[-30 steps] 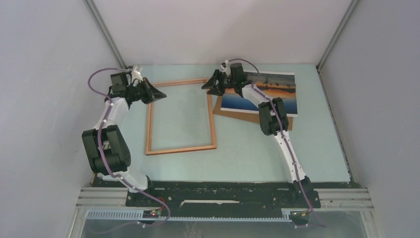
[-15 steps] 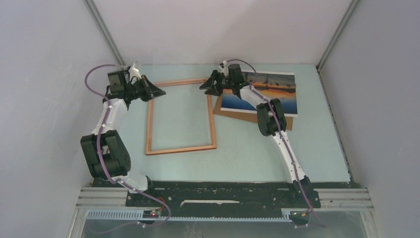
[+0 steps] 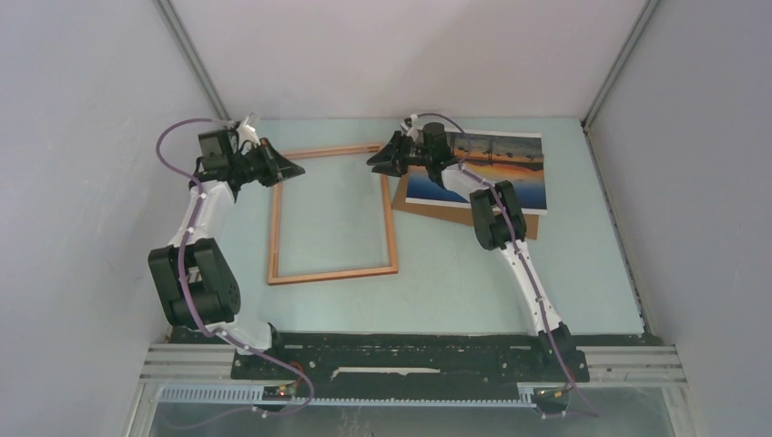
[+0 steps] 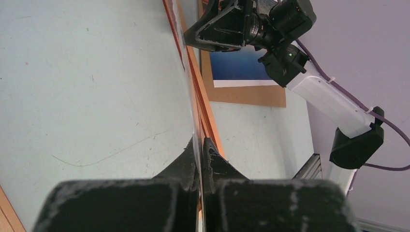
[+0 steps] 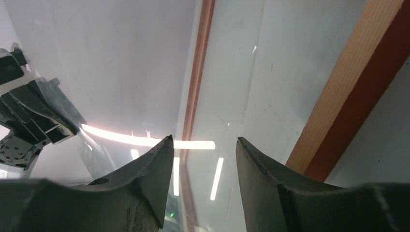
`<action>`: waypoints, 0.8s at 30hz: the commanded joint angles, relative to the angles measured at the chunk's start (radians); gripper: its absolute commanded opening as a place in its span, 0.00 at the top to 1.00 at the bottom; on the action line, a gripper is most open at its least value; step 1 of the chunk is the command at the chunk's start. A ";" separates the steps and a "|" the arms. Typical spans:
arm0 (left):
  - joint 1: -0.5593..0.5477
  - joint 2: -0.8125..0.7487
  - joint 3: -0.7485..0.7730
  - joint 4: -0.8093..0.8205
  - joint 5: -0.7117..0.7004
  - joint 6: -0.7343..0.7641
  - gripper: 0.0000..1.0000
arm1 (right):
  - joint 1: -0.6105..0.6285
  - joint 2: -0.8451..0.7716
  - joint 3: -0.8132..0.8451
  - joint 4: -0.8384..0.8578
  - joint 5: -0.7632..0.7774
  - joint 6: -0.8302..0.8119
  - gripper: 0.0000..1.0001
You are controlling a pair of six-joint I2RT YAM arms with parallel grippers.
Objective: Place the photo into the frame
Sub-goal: Place the photo frame item in the photo frame.
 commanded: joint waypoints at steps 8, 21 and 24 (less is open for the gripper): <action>-0.005 0.008 -0.015 0.001 -0.019 0.018 1.00 | -0.015 -0.093 -0.100 0.360 -0.088 0.226 0.47; -0.005 0.004 -0.016 -0.002 -0.007 0.021 1.00 | 0.010 -0.197 -0.181 -0.167 0.105 -0.166 0.23; -0.005 0.000 -0.020 0.001 -0.007 0.022 1.00 | 0.020 -0.166 -0.148 -0.160 0.086 -0.150 0.20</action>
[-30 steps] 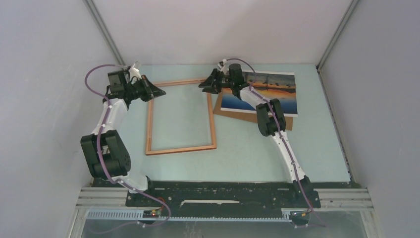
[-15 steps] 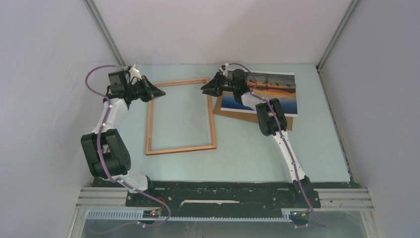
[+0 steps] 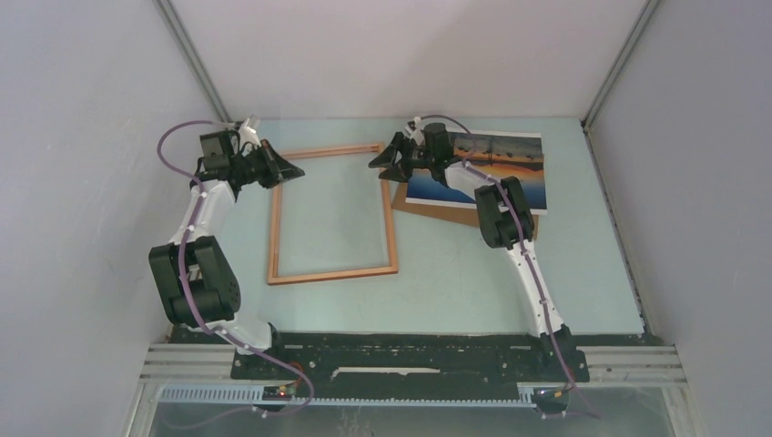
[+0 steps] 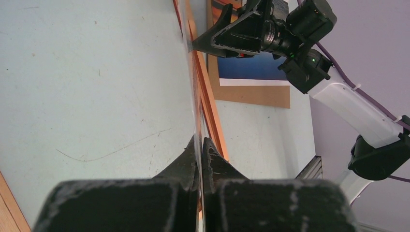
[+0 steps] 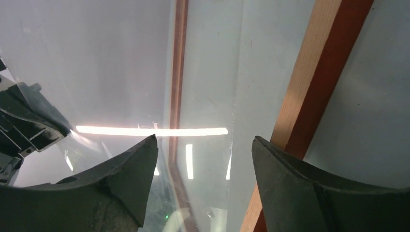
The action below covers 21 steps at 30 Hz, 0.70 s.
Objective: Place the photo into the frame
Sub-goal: Place the photo frame item in the photo frame.
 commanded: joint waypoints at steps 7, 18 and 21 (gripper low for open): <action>-0.006 -0.019 -0.022 0.017 0.016 0.023 1.00 | 0.043 0.004 0.075 0.005 -0.035 0.017 0.20; -0.007 -0.022 -0.021 0.017 0.017 0.026 1.00 | 0.025 -0.007 0.024 0.117 -0.071 0.104 0.25; -0.005 -0.025 -0.022 0.017 0.018 0.025 1.00 | 0.031 -0.047 0.006 -0.052 0.017 -0.021 0.21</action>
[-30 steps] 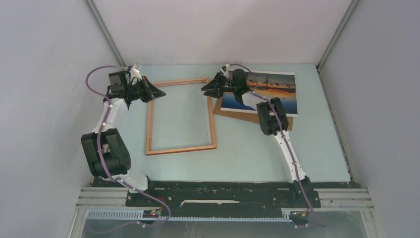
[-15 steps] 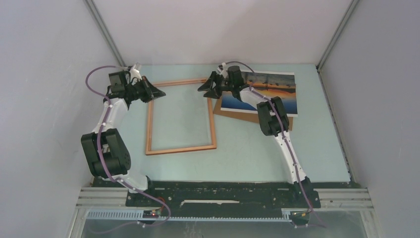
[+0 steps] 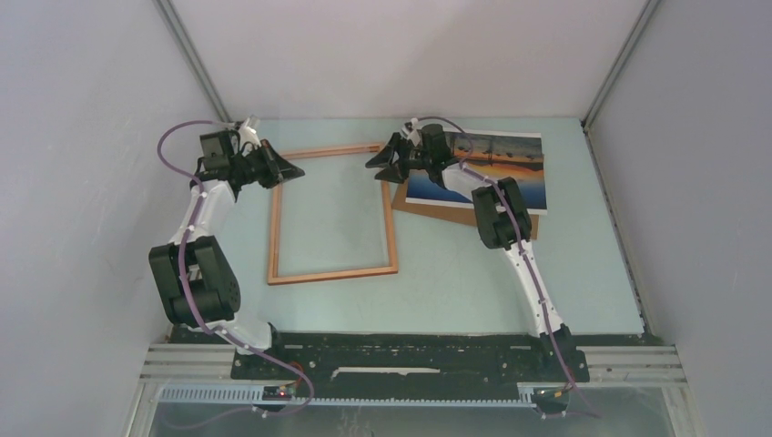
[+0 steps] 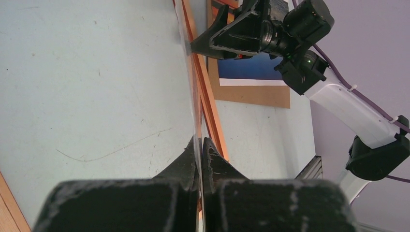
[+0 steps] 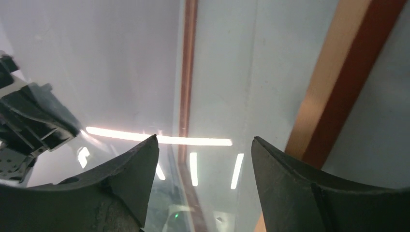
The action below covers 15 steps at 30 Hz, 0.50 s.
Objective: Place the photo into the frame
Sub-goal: Place the photo frame item in the photo frame.
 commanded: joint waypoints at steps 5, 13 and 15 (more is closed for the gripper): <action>-0.006 -0.025 -0.021 0.017 0.019 0.024 1.00 | 0.028 -0.088 -0.051 -0.112 0.053 -0.112 0.20; -0.007 -0.028 -0.022 0.017 0.017 0.024 1.00 | 0.035 -0.061 -0.056 0.062 -0.034 0.007 0.24; -0.007 -0.027 -0.023 0.017 0.009 0.023 1.00 | 0.032 -0.067 -0.076 0.103 -0.043 0.037 0.26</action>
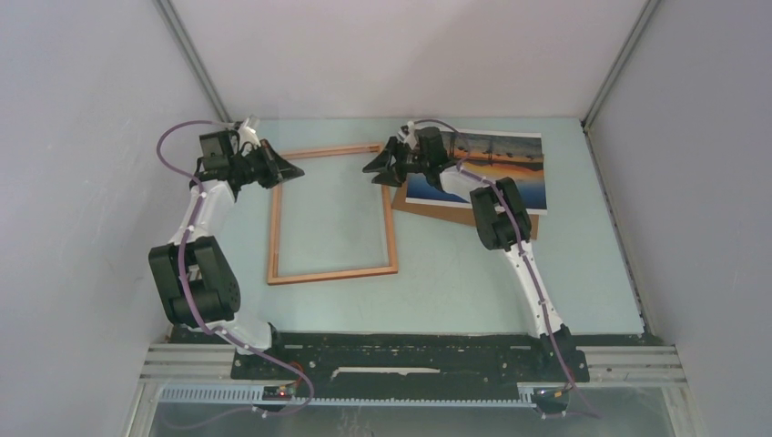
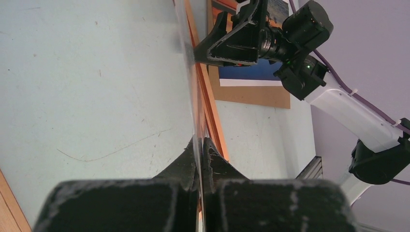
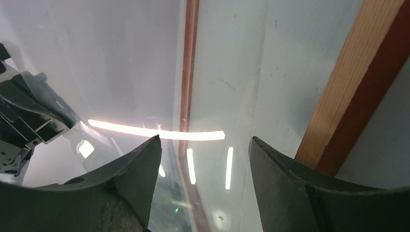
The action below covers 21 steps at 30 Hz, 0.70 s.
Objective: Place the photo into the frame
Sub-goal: Place the photo frame item in the photo frame.
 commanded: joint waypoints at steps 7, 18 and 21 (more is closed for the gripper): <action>0.003 -0.012 -0.022 0.018 -0.020 -0.003 1.00 | -0.003 -0.093 -0.106 0.246 -0.064 0.128 0.32; 0.026 0.013 -0.021 0.015 -0.022 -0.032 1.00 | -0.007 -0.158 -0.139 0.236 -0.068 0.096 0.36; 0.028 0.013 -0.018 0.010 -0.027 -0.033 1.00 | -0.007 -0.183 -0.162 0.251 -0.068 0.094 0.36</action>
